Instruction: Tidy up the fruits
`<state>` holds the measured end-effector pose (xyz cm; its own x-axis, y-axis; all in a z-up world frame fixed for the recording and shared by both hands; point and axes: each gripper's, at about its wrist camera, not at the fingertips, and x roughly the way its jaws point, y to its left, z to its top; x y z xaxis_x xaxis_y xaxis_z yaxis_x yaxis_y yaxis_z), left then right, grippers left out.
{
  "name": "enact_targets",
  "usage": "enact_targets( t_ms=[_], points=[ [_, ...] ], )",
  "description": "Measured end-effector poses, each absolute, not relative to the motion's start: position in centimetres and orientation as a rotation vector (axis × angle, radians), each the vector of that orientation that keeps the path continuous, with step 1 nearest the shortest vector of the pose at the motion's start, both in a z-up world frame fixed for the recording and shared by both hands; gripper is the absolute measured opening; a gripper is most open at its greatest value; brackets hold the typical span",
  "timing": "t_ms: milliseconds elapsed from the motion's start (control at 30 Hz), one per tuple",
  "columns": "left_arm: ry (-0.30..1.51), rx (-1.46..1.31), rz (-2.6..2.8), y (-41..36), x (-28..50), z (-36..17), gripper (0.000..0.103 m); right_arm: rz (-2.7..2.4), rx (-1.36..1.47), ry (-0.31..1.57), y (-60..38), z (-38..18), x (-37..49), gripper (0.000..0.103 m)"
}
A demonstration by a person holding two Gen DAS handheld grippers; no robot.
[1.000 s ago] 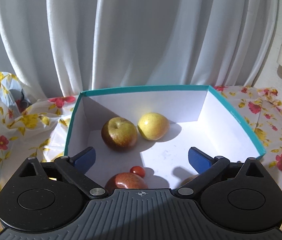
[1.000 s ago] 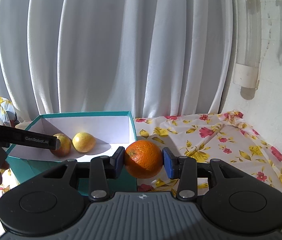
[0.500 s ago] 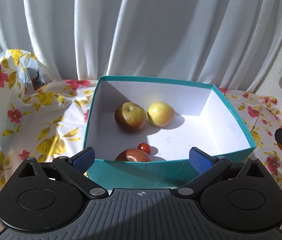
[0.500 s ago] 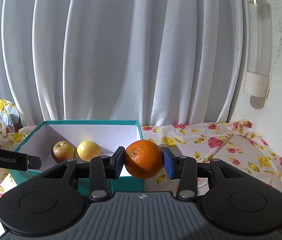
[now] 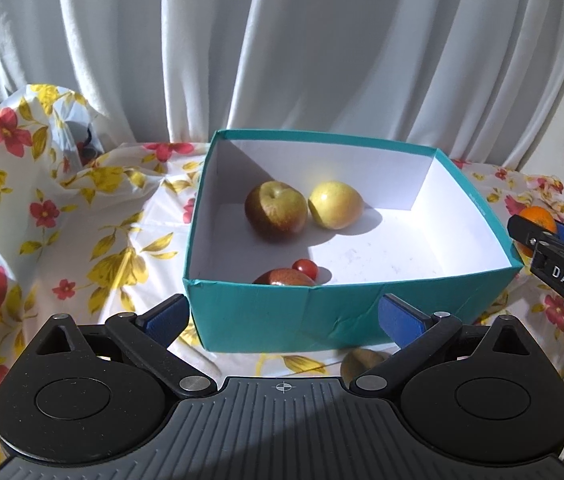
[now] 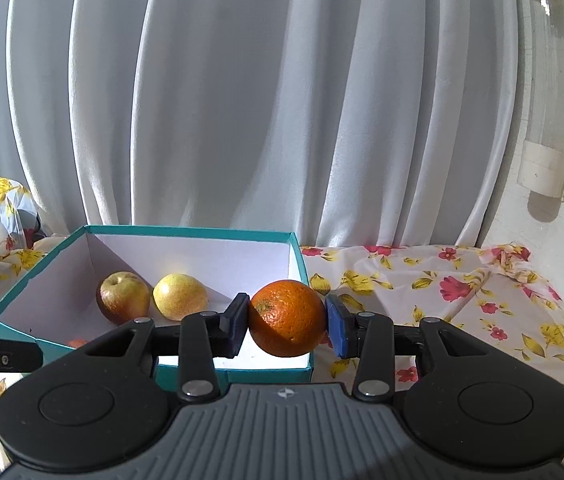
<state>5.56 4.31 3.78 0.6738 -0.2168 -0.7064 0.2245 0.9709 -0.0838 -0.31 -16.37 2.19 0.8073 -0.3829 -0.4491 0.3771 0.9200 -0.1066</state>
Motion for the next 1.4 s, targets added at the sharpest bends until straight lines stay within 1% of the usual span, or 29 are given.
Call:
enact_targets(
  t_ms=[700,1400],
  points=[
    [0.835,0.011,-0.220,4.9,5.8,3.1,0.103,-0.412,-0.065,0.531,-16.4,-0.8,2.0,0.040],
    [0.857,0.015,-0.227,4.7,6.3,2.7,0.103,-0.413,-0.144,0.539,-16.1,-1.3,2.6,0.042]
  ],
)
